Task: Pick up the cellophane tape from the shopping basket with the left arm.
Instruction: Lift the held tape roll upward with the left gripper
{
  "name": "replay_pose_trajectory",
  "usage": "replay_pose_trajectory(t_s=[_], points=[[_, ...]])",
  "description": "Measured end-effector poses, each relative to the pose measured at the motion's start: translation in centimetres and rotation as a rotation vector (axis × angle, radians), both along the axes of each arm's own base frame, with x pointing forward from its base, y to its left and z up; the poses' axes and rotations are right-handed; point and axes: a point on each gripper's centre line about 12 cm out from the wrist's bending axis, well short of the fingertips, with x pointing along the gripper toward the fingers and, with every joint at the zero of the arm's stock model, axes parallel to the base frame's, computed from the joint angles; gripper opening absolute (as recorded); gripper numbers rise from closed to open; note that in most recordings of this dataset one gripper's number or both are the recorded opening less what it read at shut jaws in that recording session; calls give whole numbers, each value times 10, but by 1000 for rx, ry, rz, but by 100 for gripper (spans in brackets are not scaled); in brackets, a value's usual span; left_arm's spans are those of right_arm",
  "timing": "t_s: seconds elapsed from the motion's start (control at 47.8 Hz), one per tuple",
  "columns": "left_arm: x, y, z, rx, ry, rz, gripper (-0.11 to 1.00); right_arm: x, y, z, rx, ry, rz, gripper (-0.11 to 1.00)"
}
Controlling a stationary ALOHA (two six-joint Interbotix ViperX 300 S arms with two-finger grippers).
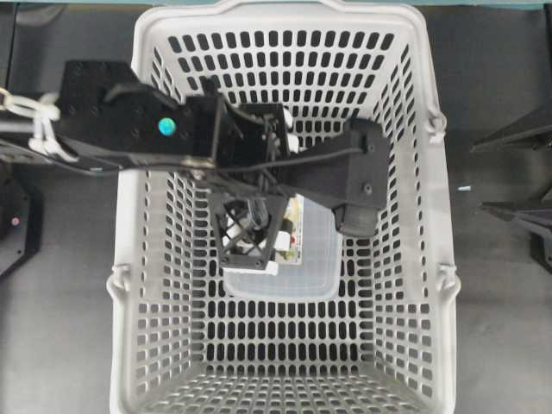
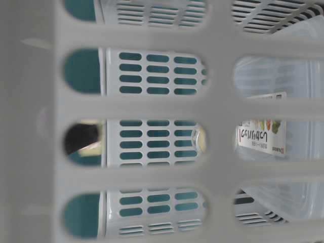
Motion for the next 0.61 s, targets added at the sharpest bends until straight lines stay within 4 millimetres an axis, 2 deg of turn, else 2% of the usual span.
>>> replay_pose_trajectory(t_s=[0.23,0.607], points=[[-2,0,21,-2,-17,4,50,0,0,0,6,0,1,78],[-2,0,22,-2,-14,4,50,0,0,-2,8,3,1,78]])
